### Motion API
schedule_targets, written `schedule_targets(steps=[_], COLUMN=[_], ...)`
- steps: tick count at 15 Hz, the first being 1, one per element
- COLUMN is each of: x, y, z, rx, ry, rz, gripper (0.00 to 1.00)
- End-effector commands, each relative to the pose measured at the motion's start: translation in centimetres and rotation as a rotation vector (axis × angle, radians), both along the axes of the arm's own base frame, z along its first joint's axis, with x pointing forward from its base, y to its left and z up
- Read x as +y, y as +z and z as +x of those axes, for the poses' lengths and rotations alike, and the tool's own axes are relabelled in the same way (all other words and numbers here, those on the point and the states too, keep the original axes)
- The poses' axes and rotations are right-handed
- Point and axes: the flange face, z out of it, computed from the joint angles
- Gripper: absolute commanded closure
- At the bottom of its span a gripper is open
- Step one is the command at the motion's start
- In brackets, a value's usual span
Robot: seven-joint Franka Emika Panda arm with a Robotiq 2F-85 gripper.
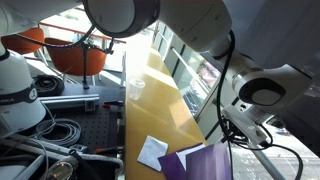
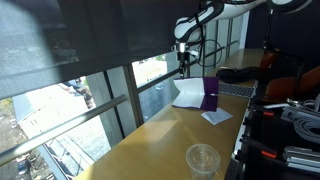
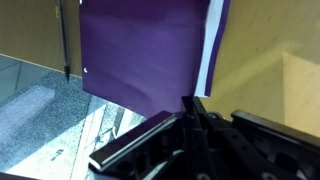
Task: Close the folder
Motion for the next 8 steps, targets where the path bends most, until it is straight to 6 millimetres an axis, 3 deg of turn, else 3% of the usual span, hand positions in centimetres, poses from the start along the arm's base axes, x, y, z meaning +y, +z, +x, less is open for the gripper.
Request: schedule_targets(steps=[1,4,8], x=[6.4,11.5,14.9], y=[-0.4,-1.7,-3.6], z=[-1.0,-2.5,-6.2], rx=[0.034,0.091,0.172], ry=[0.029,0.044,0.053], rz=[-0.009,0.007,-0.015], gripper=[1.0,1.0,1.0])
